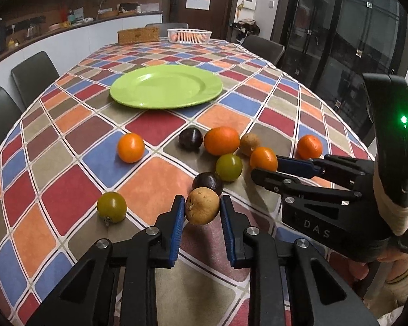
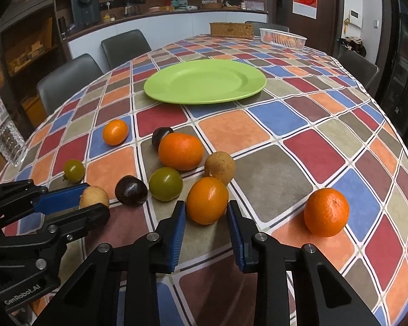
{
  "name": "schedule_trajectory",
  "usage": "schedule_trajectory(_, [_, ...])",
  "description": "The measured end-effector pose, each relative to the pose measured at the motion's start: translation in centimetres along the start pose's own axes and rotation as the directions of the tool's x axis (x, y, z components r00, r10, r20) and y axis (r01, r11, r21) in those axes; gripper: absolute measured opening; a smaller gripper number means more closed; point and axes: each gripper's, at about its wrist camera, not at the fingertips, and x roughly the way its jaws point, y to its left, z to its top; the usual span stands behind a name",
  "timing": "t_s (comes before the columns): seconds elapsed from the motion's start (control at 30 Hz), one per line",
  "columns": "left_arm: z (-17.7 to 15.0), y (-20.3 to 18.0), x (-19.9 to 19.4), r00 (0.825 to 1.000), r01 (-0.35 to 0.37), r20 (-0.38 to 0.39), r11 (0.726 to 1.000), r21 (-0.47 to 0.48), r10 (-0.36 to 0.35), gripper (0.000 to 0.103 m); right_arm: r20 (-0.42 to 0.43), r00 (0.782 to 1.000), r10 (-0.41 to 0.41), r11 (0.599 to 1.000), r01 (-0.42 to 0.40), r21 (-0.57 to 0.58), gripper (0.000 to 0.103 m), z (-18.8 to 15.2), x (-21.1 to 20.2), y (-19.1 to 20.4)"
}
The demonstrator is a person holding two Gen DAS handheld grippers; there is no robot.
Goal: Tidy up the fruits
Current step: 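Close the left tool on the brown kiwi while the right tool grasps the small orange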
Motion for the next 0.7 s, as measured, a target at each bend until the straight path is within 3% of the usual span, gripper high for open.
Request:
schedule_trajectory(0.4, [1.5, 0.2, -2.2, 0.998, 0.009, 0.064, 1.0, -0.02, -0.008, 0.027, 0.076, 0.996, 0.035, 0.999, -0.035, 0.0, 0.031, 0.0, -3.1, 0.3])
schedule_trajectory(0.7, [5.2, 0.4, -2.8, 0.993, 0.012, 0.116, 1.0, 0.025, -0.015, 0.027, 0.121, 0.991, 0.064, 0.998, -0.062, -0.018, 0.031, 3.5, -4.8, 0.3])
